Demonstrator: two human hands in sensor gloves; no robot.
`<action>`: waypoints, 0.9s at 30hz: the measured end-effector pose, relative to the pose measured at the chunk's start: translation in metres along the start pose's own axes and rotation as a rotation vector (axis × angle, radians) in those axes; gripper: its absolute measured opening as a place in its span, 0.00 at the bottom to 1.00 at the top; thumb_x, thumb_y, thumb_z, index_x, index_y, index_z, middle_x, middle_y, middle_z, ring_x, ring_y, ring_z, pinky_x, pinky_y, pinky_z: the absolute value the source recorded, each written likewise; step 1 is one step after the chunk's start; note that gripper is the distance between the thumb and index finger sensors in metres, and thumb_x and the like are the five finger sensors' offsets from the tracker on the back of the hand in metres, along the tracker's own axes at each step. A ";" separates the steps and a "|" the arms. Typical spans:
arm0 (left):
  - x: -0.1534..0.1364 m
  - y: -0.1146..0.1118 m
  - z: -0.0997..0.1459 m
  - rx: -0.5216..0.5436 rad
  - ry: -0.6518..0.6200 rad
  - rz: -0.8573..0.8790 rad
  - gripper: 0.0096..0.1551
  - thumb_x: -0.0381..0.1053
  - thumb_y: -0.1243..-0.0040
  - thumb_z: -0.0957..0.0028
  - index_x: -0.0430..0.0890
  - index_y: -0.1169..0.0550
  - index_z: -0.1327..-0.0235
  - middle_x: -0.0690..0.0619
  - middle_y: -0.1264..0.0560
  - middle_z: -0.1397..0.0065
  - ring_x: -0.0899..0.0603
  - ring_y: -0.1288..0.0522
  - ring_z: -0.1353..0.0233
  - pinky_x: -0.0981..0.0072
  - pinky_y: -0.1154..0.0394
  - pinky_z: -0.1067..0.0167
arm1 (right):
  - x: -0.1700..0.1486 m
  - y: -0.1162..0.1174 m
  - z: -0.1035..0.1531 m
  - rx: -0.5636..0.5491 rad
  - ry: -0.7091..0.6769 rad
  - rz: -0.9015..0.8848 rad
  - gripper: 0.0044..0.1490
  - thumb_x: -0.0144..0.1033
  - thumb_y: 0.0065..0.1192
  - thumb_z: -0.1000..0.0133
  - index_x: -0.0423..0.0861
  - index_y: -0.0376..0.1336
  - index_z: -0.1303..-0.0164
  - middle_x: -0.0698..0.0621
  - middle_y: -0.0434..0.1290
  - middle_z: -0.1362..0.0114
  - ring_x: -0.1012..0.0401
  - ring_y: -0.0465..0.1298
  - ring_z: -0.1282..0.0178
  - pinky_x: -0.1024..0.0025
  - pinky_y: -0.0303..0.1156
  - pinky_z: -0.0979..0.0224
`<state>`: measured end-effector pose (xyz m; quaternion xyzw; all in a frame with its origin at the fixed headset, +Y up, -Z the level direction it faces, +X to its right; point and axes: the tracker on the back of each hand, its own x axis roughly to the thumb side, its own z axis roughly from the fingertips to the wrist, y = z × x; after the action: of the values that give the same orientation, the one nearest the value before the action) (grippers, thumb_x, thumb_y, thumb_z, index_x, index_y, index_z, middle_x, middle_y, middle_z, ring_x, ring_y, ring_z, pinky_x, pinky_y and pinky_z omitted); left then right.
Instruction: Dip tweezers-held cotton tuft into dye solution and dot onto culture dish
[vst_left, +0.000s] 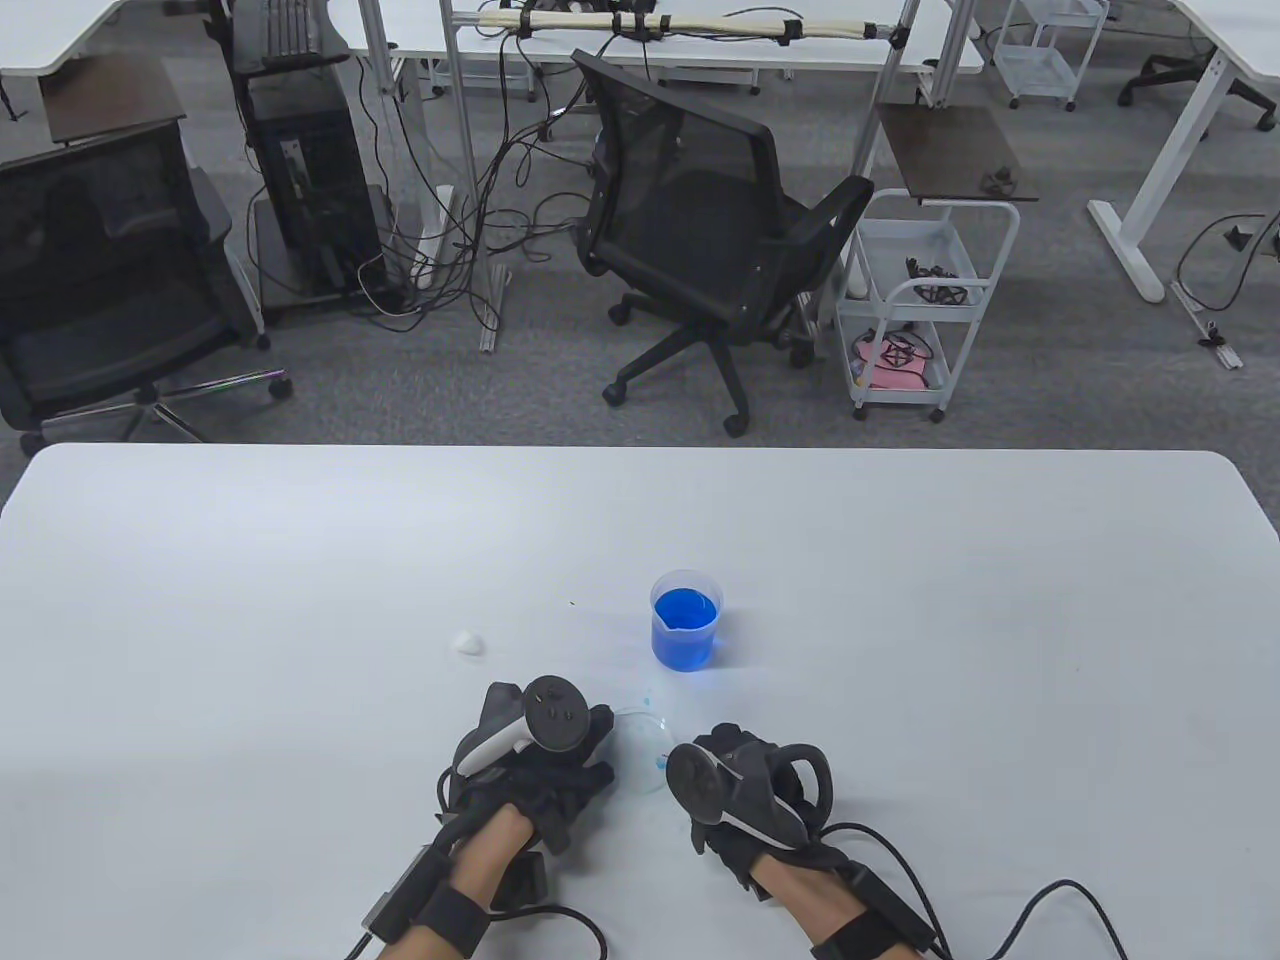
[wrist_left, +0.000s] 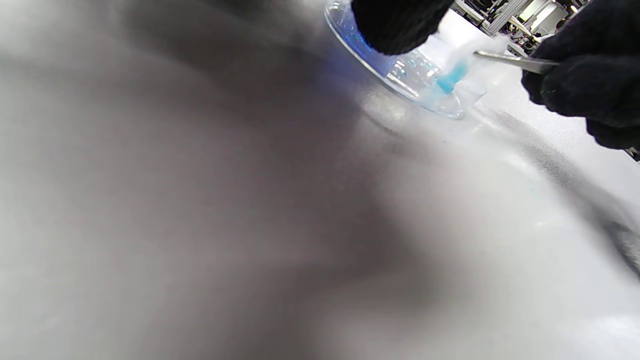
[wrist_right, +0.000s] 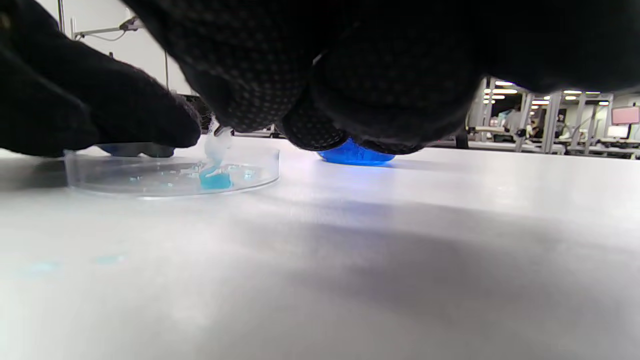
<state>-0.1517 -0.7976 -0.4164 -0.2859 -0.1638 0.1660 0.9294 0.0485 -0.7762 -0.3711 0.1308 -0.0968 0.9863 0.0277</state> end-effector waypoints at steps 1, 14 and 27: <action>0.000 0.000 0.000 0.000 0.000 0.001 0.40 0.54 0.50 0.32 0.52 0.54 0.16 0.33 0.64 0.13 0.24 0.66 0.20 0.20 0.64 0.33 | 0.000 0.000 0.000 0.000 0.000 -0.001 0.25 0.38 0.75 0.64 0.35 0.82 0.65 0.36 0.84 0.52 0.61 0.83 0.71 0.66 0.84 0.71; 0.000 0.000 0.000 0.000 0.000 0.001 0.40 0.54 0.50 0.32 0.52 0.54 0.16 0.33 0.64 0.13 0.24 0.66 0.20 0.20 0.64 0.33 | -0.003 -0.034 0.007 -0.111 0.013 -0.094 0.25 0.37 0.74 0.63 0.35 0.82 0.65 0.35 0.84 0.52 0.61 0.83 0.71 0.66 0.84 0.72; 0.000 0.000 0.000 0.000 0.000 0.001 0.40 0.54 0.50 0.32 0.52 0.54 0.16 0.33 0.65 0.13 0.24 0.67 0.20 0.20 0.64 0.33 | 0.012 -0.001 0.005 0.007 -0.046 -0.024 0.25 0.37 0.75 0.64 0.35 0.82 0.65 0.36 0.84 0.52 0.61 0.83 0.71 0.66 0.84 0.71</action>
<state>-0.1517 -0.7975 -0.4165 -0.2861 -0.1636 0.1666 0.9293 0.0380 -0.7761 -0.3631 0.1546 -0.0923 0.9830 0.0366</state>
